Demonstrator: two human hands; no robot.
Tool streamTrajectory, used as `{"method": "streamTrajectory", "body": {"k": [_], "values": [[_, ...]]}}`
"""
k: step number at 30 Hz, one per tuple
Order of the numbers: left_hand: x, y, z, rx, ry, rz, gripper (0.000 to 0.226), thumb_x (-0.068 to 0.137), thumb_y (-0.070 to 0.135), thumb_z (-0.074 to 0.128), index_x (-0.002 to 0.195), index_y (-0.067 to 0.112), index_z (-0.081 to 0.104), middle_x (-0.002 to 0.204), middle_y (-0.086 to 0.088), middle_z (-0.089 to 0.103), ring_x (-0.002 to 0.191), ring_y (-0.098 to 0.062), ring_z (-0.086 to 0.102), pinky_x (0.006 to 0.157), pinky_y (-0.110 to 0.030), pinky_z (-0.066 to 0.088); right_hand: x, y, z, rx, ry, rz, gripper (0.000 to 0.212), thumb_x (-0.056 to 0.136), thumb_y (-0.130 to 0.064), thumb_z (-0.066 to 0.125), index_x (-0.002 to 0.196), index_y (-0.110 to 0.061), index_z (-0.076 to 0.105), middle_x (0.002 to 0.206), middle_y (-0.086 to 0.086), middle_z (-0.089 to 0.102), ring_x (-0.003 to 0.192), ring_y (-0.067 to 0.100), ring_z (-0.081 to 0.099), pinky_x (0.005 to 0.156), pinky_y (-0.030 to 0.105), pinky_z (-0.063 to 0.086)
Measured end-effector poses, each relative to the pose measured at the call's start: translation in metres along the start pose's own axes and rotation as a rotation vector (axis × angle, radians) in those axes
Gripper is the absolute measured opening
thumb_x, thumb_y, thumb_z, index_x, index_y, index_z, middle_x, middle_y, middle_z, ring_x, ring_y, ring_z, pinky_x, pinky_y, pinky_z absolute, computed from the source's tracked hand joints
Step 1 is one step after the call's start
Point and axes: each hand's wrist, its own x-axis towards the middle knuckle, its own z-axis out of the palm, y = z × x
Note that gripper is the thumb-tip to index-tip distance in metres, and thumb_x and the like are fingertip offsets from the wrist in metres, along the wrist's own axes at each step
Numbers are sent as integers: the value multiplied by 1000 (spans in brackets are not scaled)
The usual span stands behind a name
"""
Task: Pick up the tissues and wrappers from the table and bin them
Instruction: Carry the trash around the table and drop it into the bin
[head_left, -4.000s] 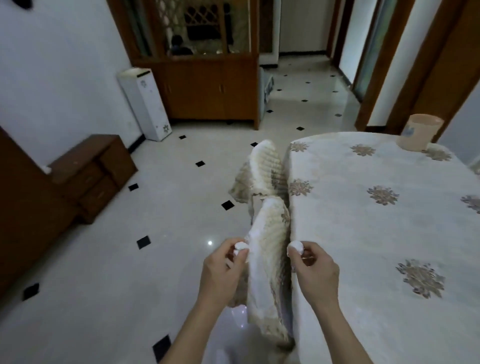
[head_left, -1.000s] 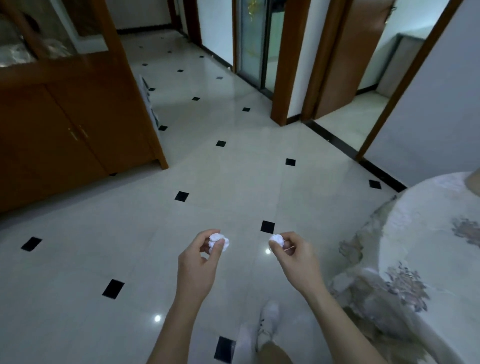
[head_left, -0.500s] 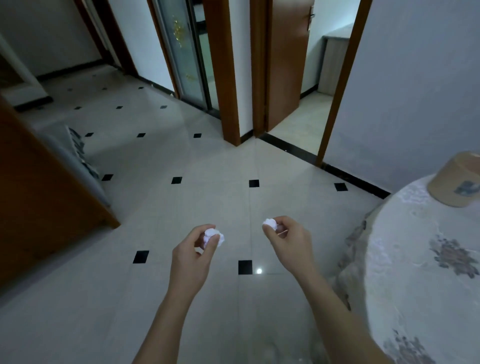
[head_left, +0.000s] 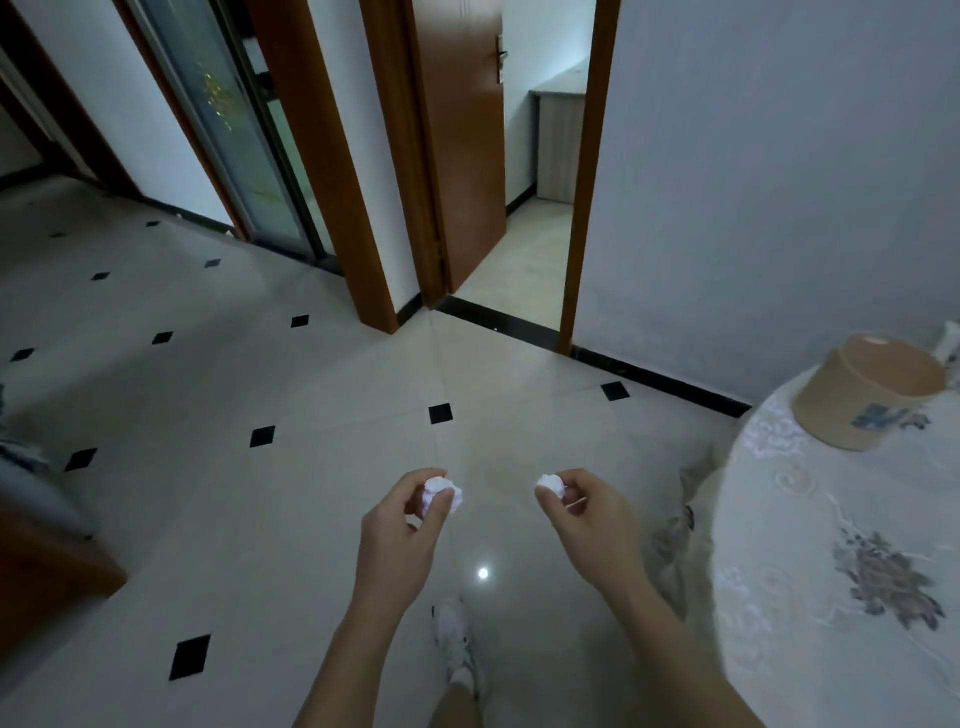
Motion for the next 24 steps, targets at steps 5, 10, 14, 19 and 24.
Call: {"method": "streamTrajectory", "body": {"k": [5, 10, 14, 19, 24], "values": [[93, 1, 33, -15, -74, 32, 13, 89, 22, 68, 96, 33, 68, 84, 8, 69, 81, -4, 61, 63, -10, 45, 76, 1, 3, -16, 105, 56, 15, 88, -38, 68, 76, -28, 67, 62, -8, 61, 56, 2, 57, 50, 9, 38], [199, 16, 71, -40, -219, 89, 12, 90, 27, 67, 98, 36, 66, 88, 10, 69, 84, 0, 62, 65, -12, 49, 164, -17, 1, -64, 207, 97, 13, 89, -39, 66, 81, -29, 68, 67, -6, 64, 65, 4, 60, 50, 11, 39], [273, 35, 102, -58, -329, 161, 15, 91, 26, 65, 98, 39, 64, 92, 14, 69, 88, 5, 61, 66, -10, 50, 225, -34, -2, -80, 299, 123, 16, 90, -41, 65, 83, -27, 68, 68, -5, 65, 67, 0, 60, 52, 15, 42], [331, 53, 158, -69, -485, 218, 11, 92, 24, 65, 99, 32, 66, 93, 13, 69, 89, 5, 61, 66, -8, 48, 261, -29, -22, -62, 430, 204, 13, 88, -38, 68, 85, -26, 70, 68, -7, 64, 61, -1, 58, 54, 12, 43], [350, 77, 228, -78, -663, 285, 12, 92, 25, 64, 103, 25, 68, 94, 11, 69, 87, 7, 60, 63, -6, 47, 266, -1, -65, -36, 614, 336, 15, 87, -39, 69, 82, -25, 69, 67, -5, 64, 63, 6, 58, 55, 16, 43]]}}
